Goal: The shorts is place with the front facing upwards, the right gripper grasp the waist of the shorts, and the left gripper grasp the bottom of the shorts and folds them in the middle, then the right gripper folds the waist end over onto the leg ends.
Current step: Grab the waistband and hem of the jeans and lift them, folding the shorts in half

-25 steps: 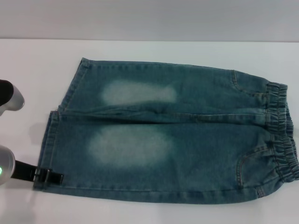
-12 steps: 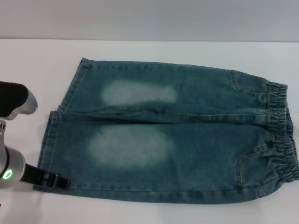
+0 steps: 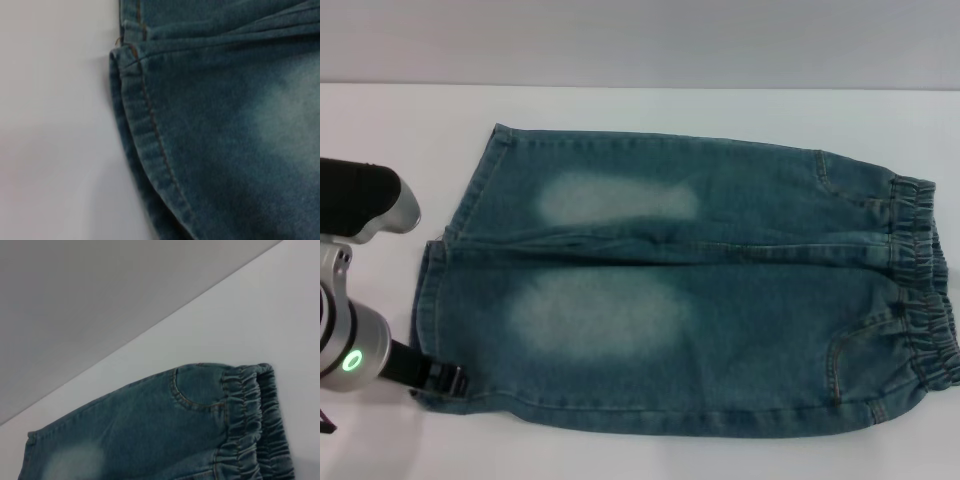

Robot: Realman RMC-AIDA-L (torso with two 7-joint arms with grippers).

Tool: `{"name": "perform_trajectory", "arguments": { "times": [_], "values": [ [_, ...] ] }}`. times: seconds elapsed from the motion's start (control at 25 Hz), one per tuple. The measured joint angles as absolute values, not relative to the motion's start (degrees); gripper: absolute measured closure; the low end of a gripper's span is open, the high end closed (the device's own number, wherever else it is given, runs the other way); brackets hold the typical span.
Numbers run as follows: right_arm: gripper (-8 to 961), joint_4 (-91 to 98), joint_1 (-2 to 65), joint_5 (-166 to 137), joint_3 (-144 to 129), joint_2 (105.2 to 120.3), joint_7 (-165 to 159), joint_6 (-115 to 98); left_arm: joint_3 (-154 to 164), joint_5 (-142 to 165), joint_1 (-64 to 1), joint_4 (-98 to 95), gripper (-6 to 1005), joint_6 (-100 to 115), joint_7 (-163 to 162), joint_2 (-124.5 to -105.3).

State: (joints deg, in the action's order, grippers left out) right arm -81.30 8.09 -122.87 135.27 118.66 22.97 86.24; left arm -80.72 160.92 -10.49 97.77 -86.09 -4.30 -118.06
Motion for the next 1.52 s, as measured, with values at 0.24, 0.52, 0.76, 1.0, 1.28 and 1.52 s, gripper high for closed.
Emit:
{"name": "perform_trajectory", "arguments": {
  "times": [0.24, 0.52, 0.76, 1.0, 1.28, 1.52],
  "values": [
    [131, -81.3, 8.08, -122.87, 136.44, 118.65, 23.42, 86.76, -80.53, 161.12, -11.28, 99.39, 606, -86.84, -5.08, -118.12],
    [132, -81.17, 8.08, -122.87, 136.78, 118.65, 23.82, 86.82, -80.51, 161.27, -11.63, 99.4, 929, -87.16, -5.1, -118.12],
    [132, -80.76, 8.21, -122.87, 136.85, 118.65, 23.86, 86.54, -80.8, 161.3, -12.53, 99.47, 966, -87.52, -4.83, -118.05],
    [133, -79.9, 8.44, -122.87, 137.18, 118.63, 23.88, 86.4, -81.17, 161.36, -13.31, 99.41, 966, -87.66, -4.78, -117.96],
    [134, -79.24, 8.87, -122.88, 137.5, 118.63, 23.73, 86.33, -81.21, 161.37, -13.57, 99.78, 965, -87.64, -4.64, -118.04],
    [134, -78.98, 8.68, -122.92, 137.54, 118.72, 23.62, 86.29, -81.07, 161.32, -13.1, 100.94, 966, -87.55, -4.53, -117.97]
  ]
}}
